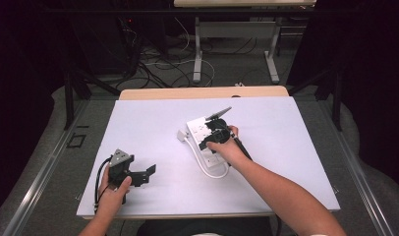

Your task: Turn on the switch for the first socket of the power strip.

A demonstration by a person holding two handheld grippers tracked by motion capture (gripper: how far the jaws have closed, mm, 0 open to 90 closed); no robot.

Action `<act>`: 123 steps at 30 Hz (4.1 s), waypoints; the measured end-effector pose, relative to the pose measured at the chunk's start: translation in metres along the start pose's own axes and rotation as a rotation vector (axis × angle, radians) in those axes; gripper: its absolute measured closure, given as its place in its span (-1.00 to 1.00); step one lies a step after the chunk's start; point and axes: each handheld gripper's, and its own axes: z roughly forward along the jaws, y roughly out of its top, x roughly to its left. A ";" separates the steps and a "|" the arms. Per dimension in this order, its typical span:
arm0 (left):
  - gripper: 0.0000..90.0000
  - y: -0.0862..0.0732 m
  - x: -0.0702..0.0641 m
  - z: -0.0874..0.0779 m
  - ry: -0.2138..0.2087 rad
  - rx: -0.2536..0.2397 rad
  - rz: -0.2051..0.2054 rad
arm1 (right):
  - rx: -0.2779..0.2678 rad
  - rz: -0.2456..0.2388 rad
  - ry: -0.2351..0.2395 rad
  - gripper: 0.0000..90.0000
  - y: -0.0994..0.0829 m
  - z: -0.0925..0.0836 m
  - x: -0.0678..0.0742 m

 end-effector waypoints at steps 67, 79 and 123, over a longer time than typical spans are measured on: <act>-0.97 -0.001 0.002 0.001 0.011 -0.004 -0.012 | -0.244 -0.101 -0.256 -1.00 0.007 -0.081 -0.028; -0.97 -0.001 0.002 0.002 0.015 -0.001 -0.013 | -0.300 -0.078 -0.303 -1.00 -0.011 -0.118 -0.059; -0.97 -0.003 0.003 0.004 0.031 0.003 -0.021 | -0.454 0.068 -0.346 -1.00 -0.154 -0.150 -0.140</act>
